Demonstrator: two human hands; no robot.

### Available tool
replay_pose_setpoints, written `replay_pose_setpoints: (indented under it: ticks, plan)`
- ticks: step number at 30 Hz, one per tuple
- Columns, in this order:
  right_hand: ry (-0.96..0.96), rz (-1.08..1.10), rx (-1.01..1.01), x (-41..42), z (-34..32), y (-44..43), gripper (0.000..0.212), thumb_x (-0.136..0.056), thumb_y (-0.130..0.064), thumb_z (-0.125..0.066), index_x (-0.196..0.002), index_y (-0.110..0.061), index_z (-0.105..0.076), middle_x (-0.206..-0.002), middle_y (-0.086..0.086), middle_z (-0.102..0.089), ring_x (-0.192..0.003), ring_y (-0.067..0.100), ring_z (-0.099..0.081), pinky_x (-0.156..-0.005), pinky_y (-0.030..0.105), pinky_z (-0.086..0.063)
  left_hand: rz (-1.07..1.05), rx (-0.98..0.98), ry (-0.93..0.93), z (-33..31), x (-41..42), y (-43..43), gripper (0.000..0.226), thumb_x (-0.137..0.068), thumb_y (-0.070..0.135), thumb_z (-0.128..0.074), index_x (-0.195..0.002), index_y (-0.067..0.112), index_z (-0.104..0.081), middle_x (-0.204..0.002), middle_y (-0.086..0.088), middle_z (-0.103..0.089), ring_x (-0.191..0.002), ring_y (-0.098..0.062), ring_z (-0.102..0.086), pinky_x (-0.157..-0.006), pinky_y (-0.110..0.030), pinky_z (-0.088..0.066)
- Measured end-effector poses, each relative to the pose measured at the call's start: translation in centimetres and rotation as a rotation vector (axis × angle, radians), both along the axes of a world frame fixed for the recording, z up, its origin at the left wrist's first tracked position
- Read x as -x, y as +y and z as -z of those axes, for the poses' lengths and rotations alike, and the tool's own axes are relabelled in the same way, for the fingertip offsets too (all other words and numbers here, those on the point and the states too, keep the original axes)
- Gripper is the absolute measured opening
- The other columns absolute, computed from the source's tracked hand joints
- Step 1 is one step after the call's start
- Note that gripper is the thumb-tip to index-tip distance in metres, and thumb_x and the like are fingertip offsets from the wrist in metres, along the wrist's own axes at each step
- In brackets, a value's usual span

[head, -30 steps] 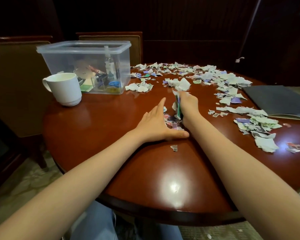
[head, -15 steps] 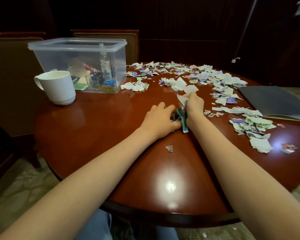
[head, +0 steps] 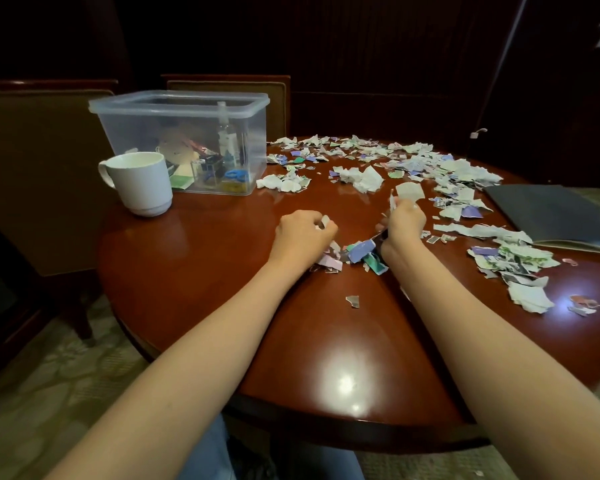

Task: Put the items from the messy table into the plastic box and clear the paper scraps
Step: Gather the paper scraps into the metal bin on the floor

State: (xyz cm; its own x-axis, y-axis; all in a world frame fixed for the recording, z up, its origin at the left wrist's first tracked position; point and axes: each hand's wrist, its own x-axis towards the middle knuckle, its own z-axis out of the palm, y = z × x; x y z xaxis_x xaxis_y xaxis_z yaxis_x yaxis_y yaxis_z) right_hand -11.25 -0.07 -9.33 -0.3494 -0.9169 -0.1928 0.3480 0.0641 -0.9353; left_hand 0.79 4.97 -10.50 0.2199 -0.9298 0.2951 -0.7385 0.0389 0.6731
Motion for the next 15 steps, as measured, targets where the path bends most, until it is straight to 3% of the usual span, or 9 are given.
replay_pose_setpoints:
  ticks: [5,10,13,15]
  plan:
    - [-0.123,-0.002,0.059,-0.4,-1.3,0.3,0.030,-0.098,-0.011,-0.029,-0.078,-0.019,-0.049,-0.061,-0.003,-0.039,-0.043,0.006,-0.032,-0.040,0.017,-0.026,-0.094,0.005,0.379,-0.7,-1.4,0.1,0.032,-0.087,0.023,-0.054,-0.058,0.009,-0.049,-0.056,-0.004,-0.037,-0.055,-0.015,-0.032,-0.052,-0.029,-0.024]
    - [-0.277,-0.057,0.082,-1.4,-2.6,1.3,0.026,-0.098,-0.015,-0.034,-0.077,-0.019,-0.049,-0.051,-0.005,-0.040,-0.027,0.001,-0.031,-0.035,0.015,-0.025,-0.171,-0.088,0.902,-1.9,-1.8,0.7,0.028,-0.089,0.024,-0.055,-0.063,0.014,-0.049,-0.061,-0.003,-0.046,-0.050,-0.015,-0.037,-0.044,-0.023,-0.028]
    - [-0.346,-0.122,0.052,-3.2,-3.0,2.2,0.028,-0.099,-0.012,-0.033,-0.076,-0.015,-0.049,-0.052,-0.004,-0.038,-0.035,0.004,-0.029,-0.034,0.015,-0.024,-0.187,-0.107,1.062,-2.6,-2.1,1.3,0.024,-0.091,0.025,-0.055,-0.069,0.017,-0.051,-0.059,-0.001,-0.048,-0.047,-0.011,-0.036,-0.038,-0.016,-0.027]
    - [-0.430,-0.171,0.011,-4.5,-3.1,2.8,0.032,-0.099,-0.013,-0.034,-0.070,-0.014,-0.047,-0.053,-0.004,-0.035,-0.028,0.004,-0.028,-0.029,0.014,-0.023,-0.202,-0.089,1.127,-2.7,-2.7,1.6,0.024,-0.091,0.026,-0.056,-0.070,0.017,-0.051,-0.053,0.001,-0.048,-0.046,-0.011,-0.036,-0.037,-0.014,-0.026]
